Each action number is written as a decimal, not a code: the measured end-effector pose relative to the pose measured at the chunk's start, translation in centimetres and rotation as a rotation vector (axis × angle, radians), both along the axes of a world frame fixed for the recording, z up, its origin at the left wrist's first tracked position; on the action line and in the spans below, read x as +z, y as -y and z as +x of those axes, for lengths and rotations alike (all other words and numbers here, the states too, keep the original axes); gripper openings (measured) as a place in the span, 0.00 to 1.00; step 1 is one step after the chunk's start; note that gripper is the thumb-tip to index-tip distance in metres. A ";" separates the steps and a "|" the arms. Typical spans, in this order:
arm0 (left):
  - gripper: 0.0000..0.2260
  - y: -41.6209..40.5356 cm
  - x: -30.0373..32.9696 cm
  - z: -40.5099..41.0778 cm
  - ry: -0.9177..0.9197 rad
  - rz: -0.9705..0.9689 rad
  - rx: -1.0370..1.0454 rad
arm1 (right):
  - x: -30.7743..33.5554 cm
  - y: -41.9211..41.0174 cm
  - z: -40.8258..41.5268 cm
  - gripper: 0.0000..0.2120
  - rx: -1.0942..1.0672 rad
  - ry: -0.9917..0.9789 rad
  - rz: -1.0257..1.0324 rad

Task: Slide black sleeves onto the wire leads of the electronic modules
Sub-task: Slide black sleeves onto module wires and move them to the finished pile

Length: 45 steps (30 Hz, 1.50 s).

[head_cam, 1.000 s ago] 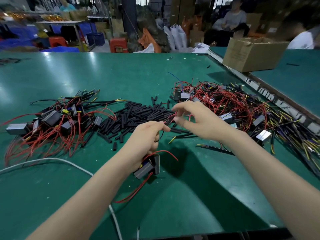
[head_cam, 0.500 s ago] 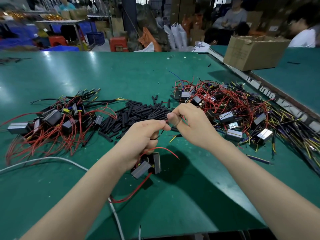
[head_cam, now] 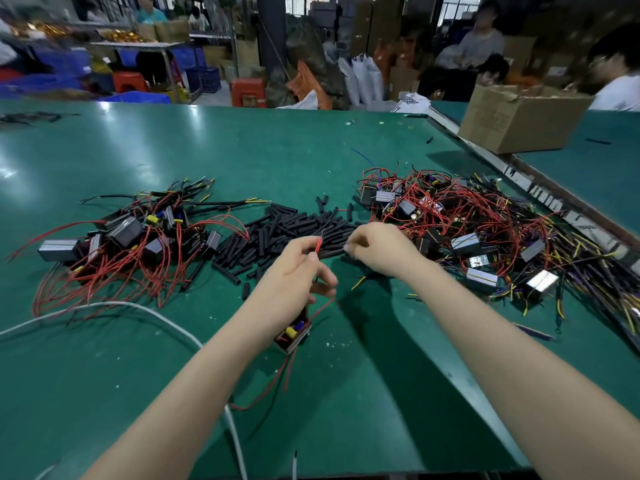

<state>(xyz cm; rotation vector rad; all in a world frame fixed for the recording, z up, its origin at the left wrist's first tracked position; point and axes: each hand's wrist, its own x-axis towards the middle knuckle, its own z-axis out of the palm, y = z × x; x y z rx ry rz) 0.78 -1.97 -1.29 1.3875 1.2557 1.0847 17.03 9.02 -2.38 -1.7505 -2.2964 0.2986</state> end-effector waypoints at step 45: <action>0.06 0.0 -1.5 -0.1 0.115 0.140 -0.124 | 2.9 7.0 -2.2 0.05 -0.073 -1.348 0.253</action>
